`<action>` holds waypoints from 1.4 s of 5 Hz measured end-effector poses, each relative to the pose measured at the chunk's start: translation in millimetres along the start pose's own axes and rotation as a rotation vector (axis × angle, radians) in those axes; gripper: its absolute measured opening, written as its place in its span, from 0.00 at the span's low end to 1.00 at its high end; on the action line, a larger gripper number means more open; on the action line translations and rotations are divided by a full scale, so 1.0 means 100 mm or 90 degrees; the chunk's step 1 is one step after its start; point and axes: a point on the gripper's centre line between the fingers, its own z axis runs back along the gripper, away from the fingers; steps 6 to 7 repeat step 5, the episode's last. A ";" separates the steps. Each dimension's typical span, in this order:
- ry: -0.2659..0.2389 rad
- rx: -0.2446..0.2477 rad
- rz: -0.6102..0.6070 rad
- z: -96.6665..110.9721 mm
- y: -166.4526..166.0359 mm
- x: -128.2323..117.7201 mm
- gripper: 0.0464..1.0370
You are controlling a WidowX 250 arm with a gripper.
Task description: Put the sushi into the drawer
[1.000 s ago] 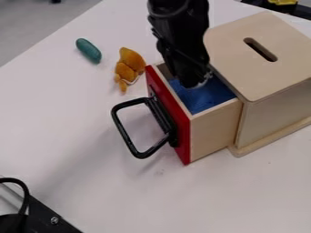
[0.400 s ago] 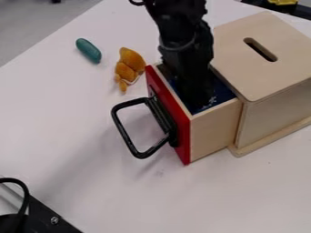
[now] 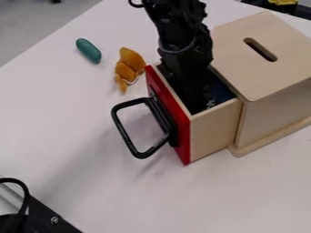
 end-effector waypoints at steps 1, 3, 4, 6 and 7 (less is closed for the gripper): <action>-0.010 -0.006 -0.007 0.09 -0.02 0.01 0.97; -0.050 -0.017 0.005 0.45 -0.01 0.06 0.96; -0.086 -0.004 0.018 0.78 0.08 0.08 0.96; -0.094 0.000 0.020 0.82 0.10 0.09 0.96; -0.094 0.000 0.020 0.82 0.10 0.09 0.96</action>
